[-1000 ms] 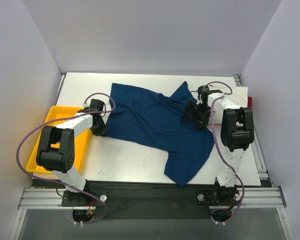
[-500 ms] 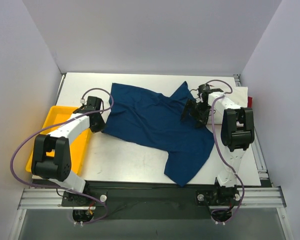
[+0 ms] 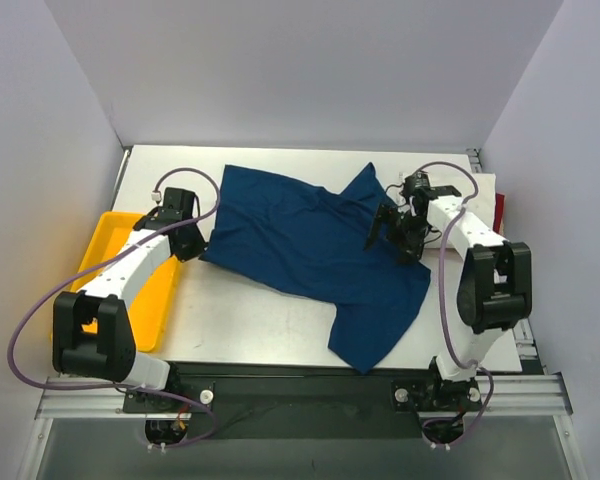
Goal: Fold and stack the t-shirts
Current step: Grap the side of the flattened tshirt closest away from the robot with both arms
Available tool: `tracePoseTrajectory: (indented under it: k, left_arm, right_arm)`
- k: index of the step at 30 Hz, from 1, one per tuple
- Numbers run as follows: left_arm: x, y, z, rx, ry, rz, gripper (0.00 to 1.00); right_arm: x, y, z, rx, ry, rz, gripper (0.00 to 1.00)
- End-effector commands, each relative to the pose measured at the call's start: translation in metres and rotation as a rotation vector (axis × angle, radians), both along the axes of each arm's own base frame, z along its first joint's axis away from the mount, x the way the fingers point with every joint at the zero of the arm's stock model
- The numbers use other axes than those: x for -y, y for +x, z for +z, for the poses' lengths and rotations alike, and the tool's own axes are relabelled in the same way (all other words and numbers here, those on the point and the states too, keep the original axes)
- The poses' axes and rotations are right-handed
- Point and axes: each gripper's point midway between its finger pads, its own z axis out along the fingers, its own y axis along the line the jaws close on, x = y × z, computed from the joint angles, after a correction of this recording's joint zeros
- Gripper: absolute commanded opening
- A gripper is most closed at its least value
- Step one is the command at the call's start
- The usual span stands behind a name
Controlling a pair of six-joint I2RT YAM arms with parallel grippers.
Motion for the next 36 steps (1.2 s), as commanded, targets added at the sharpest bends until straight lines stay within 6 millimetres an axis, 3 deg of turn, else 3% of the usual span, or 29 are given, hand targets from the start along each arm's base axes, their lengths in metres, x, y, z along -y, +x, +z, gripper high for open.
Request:
tracePoseTrajectory:
  k: [1, 2, 4, 8, 9, 11, 12, 16, 20, 29, 35, 36]
  left_arm:
    - [-0.002, -0.006, 0.024, 0.046, -0.017, -0.010, 0.00]
    - [-0.003, -0.008, 0.024, 0.044, -0.016, -0.012, 0.00]
    - [-0.004, -0.012, 0.024, 0.041, -0.015, -0.023, 0.00]
    - [-0.008, -0.018, 0.017, 0.017, -0.016, -0.041, 0.00]
    - [-0.008, -0.019, 0.018, 0.018, -0.018, -0.052, 0.00]
    - [-0.011, -0.019, 0.018, 0.026, -0.019, -0.057, 0.00]
    - [-0.010, -0.018, 0.019, 0.038, -0.026, -0.068, 0.00]
    - [-0.011, -0.020, 0.018, 0.042, -0.046, -0.088, 0.00]
    - [-0.009, -0.023, 0.014, 0.041, -0.058, -0.117, 0.00]
    - [0.000, -0.026, 0.008, 0.046, -0.106, -0.146, 0.00]
    - [-0.001, -0.029, 0.007, 0.049, -0.112, -0.148, 0.00]
    - [-0.002, -0.029, 0.008, 0.052, -0.112, -0.147, 0.00]
  right_arm:
    - [0.000, -0.052, 0.012, -0.059, -0.043, 0.040, 0.90]
    - [0.002, -0.070, 0.004, -0.097, -0.067, 0.049, 0.90]
    - [0.003, -0.088, 0.008, -0.096, -0.080, 0.044, 0.90]
    - [0.009, -0.134, -0.002, -0.150, -0.096, 0.026, 0.90]
    - [0.011, -0.154, -0.005, -0.172, -0.097, 0.024, 0.90]
    - [0.011, -0.171, -0.007, -0.179, -0.094, 0.007, 0.90]
    - [0.011, -0.190, -0.011, -0.186, -0.098, 0.013, 0.89]
    - [0.007, -0.223, -0.024, -0.203, -0.109, -0.013, 0.88]
    - [0.007, -0.238, -0.041, -0.228, -0.125, -0.054, 0.85]
    - [0.004, -0.231, -0.062, -0.221, -0.146, -0.057, 0.75]
    - [-0.001, -0.223, -0.067, -0.234, -0.157, -0.029, 0.52]
    - [-0.004, -0.222, -0.064, -0.238, -0.144, -0.024, 0.39]
